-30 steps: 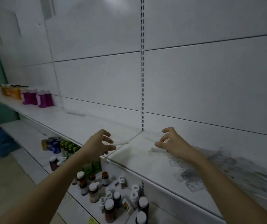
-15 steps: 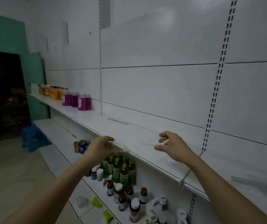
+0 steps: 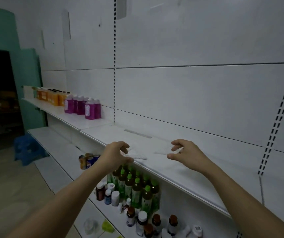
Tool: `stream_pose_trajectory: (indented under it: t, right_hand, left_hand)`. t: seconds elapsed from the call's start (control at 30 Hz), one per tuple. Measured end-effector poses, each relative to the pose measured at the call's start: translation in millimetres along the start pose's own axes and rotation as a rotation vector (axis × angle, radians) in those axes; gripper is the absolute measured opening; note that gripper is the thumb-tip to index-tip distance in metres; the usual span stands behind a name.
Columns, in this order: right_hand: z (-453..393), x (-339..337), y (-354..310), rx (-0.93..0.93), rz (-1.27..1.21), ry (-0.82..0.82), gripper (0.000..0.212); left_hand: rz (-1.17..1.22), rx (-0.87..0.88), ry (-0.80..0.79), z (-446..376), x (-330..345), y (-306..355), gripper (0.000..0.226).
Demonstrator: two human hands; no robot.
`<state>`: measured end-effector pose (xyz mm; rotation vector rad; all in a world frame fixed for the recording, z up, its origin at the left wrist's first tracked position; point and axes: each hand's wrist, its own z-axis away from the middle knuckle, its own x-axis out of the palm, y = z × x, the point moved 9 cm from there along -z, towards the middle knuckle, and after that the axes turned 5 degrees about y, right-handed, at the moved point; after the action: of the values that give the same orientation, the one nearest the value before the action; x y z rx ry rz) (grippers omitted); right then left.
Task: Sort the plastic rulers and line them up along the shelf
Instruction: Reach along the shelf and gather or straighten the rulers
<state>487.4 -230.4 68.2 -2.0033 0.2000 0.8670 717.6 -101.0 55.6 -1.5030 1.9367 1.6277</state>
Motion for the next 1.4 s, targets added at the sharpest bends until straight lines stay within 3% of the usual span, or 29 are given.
stream_pose_trajectory:
  t: [0.47, 0.77, 1.1, 1.4]
  right_hand:
    - [-143, 60, 51, 0.185, -0.088, 0.05, 0.054]
    - [-165, 66, 75, 0.392, -0.018, 0.25, 0.048]
    - [-141, 39, 96, 0.516, 0.004, 0.415, 0.047]
    - [-141, 11, 119, 0.475, -0.044, 0.431, 0.044]
  left_hand:
    - [0.039, 0.052, -0.196, -163, 67, -67, 0.056]
    - [0.167, 0.159, -0.342, -237, 125, -85, 0.054]
    - [0.147, 0.367, -0.535, -246, 196, -34, 0.054]
    - [0.027, 0.32, -0.558, -269, 252, 0, 0.056]
